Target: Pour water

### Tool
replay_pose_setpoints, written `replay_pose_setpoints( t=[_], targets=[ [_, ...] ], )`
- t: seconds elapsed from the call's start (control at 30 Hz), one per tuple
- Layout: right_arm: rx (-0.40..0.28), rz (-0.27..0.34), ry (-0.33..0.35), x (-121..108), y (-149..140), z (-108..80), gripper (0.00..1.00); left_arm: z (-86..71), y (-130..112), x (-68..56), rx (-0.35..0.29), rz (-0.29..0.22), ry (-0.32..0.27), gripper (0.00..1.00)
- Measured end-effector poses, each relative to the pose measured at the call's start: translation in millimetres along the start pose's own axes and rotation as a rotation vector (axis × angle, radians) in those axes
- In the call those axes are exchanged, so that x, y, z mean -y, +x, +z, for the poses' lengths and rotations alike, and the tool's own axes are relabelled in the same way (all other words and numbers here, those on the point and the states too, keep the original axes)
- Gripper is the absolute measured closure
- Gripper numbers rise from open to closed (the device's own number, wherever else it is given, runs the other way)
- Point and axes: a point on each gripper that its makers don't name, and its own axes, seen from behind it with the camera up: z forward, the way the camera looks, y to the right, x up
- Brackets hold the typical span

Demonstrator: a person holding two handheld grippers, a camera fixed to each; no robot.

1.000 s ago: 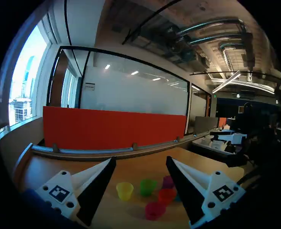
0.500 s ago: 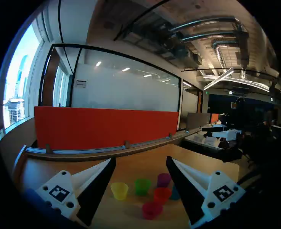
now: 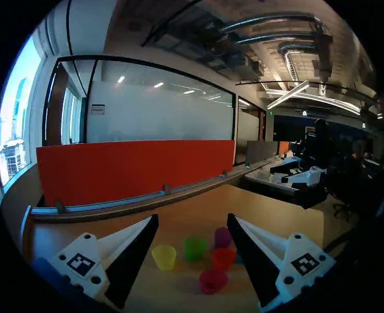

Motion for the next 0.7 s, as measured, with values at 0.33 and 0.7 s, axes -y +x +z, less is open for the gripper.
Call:
replay_pose_setpoints(
  t=[0.33, 0.7],
  targets=[
    [0.077, -0.06, 0.047, 9, -16, 8.5, 0.01, 15.5, -15, 3.0, 0.074, 0.039, -0.078, 0.02],
    [0.141, -0.05, 0.085, 13, -39, 15.7, 0.01, 35.2, -38, 5.2, 0.153, 0.073, -0.136, 0.02]
  ],
)
